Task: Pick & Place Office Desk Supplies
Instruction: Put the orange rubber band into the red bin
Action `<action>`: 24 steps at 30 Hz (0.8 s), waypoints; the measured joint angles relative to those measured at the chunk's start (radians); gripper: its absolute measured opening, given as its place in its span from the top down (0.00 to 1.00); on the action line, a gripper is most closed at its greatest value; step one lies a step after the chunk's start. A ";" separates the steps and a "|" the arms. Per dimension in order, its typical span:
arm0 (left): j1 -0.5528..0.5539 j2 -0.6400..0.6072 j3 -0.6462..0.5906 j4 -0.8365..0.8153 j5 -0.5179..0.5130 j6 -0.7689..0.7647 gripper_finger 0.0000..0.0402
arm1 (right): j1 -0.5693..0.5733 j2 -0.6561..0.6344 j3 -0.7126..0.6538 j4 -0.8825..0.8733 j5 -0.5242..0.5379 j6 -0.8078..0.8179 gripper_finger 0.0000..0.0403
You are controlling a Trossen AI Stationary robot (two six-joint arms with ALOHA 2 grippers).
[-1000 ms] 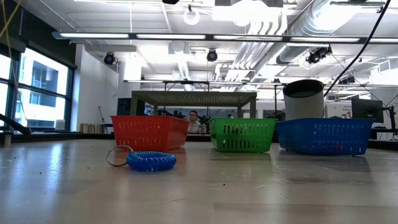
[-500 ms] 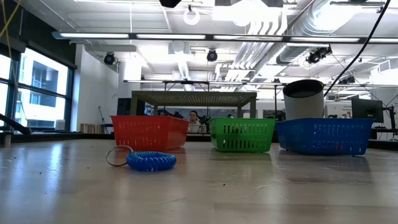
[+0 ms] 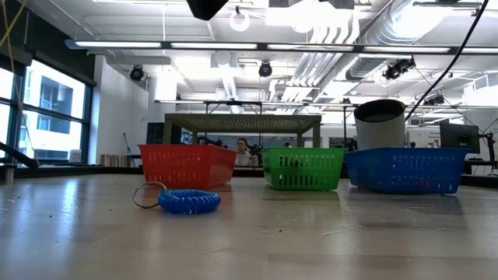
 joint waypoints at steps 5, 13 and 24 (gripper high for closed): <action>0.000 0.000 0.000 0.025 -0.022 0.086 0.60 | 0.000 0.000 0.000 -0.032 -0.021 0.026 0.99; -0.002 0.000 0.000 0.078 -0.057 0.159 0.43 | 0.003 0.000 0.000 -0.086 -0.019 0.096 0.99; -0.056 0.000 0.000 0.077 -0.100 0.479 0.42 | 0.058 -0.006 0.000 -0.105 0.175 0.146 0.99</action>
